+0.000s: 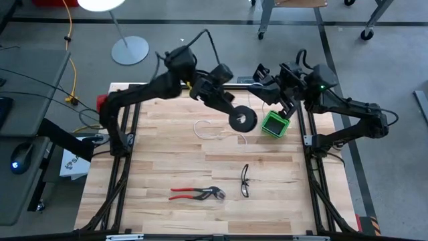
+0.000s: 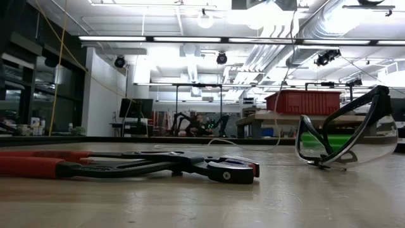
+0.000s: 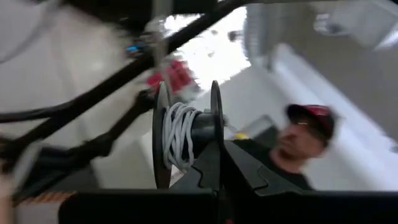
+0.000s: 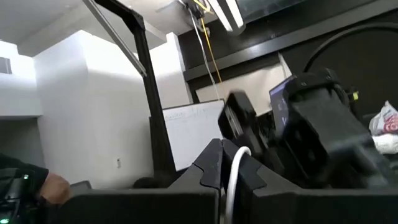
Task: Coil cords
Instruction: Coil the wire into the spool
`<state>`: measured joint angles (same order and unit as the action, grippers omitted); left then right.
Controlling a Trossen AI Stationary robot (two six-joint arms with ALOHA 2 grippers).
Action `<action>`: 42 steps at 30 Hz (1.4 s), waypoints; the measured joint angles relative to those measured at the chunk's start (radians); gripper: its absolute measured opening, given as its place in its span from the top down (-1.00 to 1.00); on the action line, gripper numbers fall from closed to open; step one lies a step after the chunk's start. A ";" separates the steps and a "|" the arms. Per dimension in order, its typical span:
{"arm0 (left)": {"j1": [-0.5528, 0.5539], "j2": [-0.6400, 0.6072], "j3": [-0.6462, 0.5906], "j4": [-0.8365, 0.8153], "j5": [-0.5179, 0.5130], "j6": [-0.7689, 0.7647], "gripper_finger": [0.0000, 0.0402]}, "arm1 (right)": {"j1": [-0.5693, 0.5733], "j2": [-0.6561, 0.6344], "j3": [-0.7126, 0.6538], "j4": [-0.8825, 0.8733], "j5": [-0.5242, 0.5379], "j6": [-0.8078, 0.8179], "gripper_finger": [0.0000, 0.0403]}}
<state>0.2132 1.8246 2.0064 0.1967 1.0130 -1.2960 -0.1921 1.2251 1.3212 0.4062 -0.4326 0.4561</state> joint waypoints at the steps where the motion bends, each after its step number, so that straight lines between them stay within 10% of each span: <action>1: -0.005 0.018 0.000 0.094 0.000 -0.060 1.00 | 0.000 0.000 0.000 -0.006 -0.007 0.000 1.00; 7: -0.015 0.091 0.000 0.424 -0.085 -0.251 1.00 | 0.000 0.000 0.000 -0.002 -0.035 -0.002 1.00; 26: -0.009 0.092 0.004 0.680 -0.376 -0.060 1.00 | -0.067 0.010 0.001 0.130 -0.144 0.095 1.00; 42: 0.028 0.107 0.196 0.612 -0.745 0.201 1.00 | -0.076 0.130 0.000 0.151 -0.110 0.196 1.00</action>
<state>0.2413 1.9312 2.2024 0.8089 0.2682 -1.0951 -0.2683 1.3547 1.3216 0.5568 -0.5423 0.6517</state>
